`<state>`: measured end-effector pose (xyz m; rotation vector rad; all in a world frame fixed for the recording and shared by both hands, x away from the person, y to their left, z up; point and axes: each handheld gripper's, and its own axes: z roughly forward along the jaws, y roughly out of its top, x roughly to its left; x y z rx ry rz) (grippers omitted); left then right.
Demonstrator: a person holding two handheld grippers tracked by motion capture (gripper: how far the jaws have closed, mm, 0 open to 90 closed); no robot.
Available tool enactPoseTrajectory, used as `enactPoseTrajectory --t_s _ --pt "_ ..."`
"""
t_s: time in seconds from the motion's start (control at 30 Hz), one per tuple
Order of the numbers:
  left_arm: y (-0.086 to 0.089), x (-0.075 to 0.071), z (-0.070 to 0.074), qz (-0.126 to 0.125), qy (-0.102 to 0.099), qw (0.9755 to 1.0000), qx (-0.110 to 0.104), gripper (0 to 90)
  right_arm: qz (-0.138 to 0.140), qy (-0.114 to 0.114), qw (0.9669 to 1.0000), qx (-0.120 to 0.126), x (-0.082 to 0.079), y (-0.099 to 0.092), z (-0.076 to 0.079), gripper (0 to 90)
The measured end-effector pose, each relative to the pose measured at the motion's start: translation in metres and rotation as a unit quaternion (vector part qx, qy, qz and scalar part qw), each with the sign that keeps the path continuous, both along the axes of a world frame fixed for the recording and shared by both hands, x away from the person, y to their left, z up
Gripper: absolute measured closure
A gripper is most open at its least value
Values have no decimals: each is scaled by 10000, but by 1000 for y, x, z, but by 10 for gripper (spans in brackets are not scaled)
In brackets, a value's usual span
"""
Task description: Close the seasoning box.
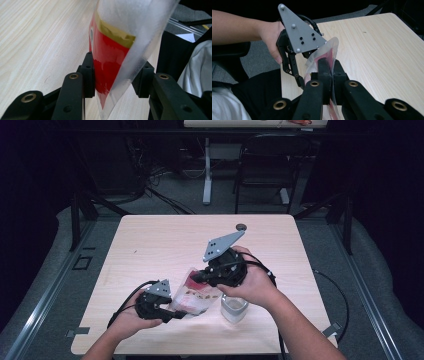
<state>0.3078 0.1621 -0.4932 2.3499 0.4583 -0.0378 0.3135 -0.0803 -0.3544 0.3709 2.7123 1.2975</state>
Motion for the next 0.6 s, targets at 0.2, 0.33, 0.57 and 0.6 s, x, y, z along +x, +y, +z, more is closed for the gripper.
enactPoseTrajectory --t_s 0.2,0.33,0.57,0.6 --pt "-1 0 4 3 -28 9998 181 619 -69 -38 10000 8 -1 -7 -4 880" --pt "0 1 8 -31 -69 9995 315 624 -116 -49 9999 47 -1 -12 -7 876" --pt "1 0 12 -35 -62 9992 406 636 -207 -48 9997 109 -2 -20 -11 864" --pt "1 0 12 -38 -57 9992 405 637 -211 -55 9997 108 -2 -21 -12 861"
